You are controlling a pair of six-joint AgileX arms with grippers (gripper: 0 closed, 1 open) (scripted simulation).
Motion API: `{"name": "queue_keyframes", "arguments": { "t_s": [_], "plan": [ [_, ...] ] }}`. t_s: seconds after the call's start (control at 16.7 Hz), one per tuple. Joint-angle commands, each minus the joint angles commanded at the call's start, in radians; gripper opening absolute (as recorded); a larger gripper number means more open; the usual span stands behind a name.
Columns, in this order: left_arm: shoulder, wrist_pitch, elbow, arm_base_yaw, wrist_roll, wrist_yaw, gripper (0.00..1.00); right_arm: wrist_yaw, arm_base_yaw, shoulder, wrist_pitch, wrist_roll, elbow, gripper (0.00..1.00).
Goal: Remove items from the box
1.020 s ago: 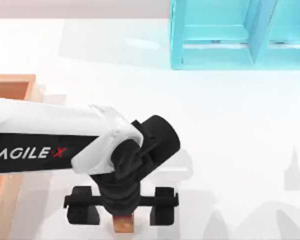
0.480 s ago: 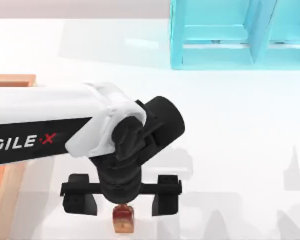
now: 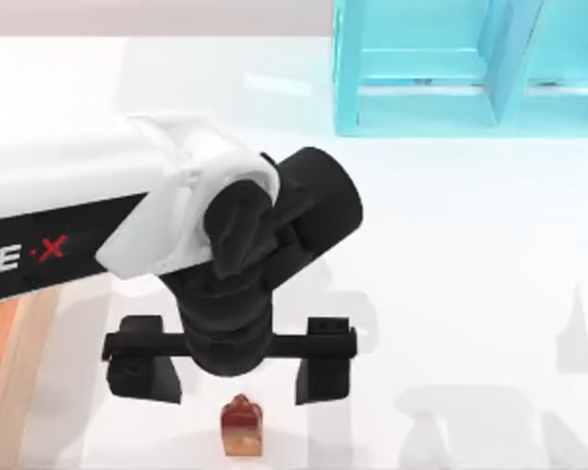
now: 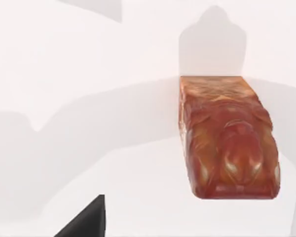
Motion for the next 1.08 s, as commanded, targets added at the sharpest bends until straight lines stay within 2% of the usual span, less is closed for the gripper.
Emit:
{"name": "queue_keyframes", "arguments": {
  "t_s": [0.24, 0.42, 0.6, 0.9, 1.08],
  "plan": [
    [0.019, -0.012, 0.021, 0.035, 0.034, 0.000, 1.00, 0.000, 0.000, 0.000, 0.000, 0.000, 0.000, 1.00],
    [0.064, -0.056, 0.095, 0.158, 0.154, 0.000, 1.00, 0.000, 0.000, 0.000, 0.000, 0.000, 0.000, 1.00],
    [0.120, -0.114, 0.197, 0.357, 0.348, -0.002, 1.00, 0.000, 0.000, 0.000, 0.000, 0.000, 0.000, 1.00],
    [0.200, -0.205, 0.372, 0.747, 0.738, -0.001, 1.00, 0.000, 0.000, 0.000, 0.000, 0.000, 0.000, 1.00],
    [0.229, -0.242, 0.453, 0.923, 0.914, 0.002, 1.00, 0.000, 0.000, 0.000, 0.000, 0.000, 0.000, 1.00]
  ]
}}
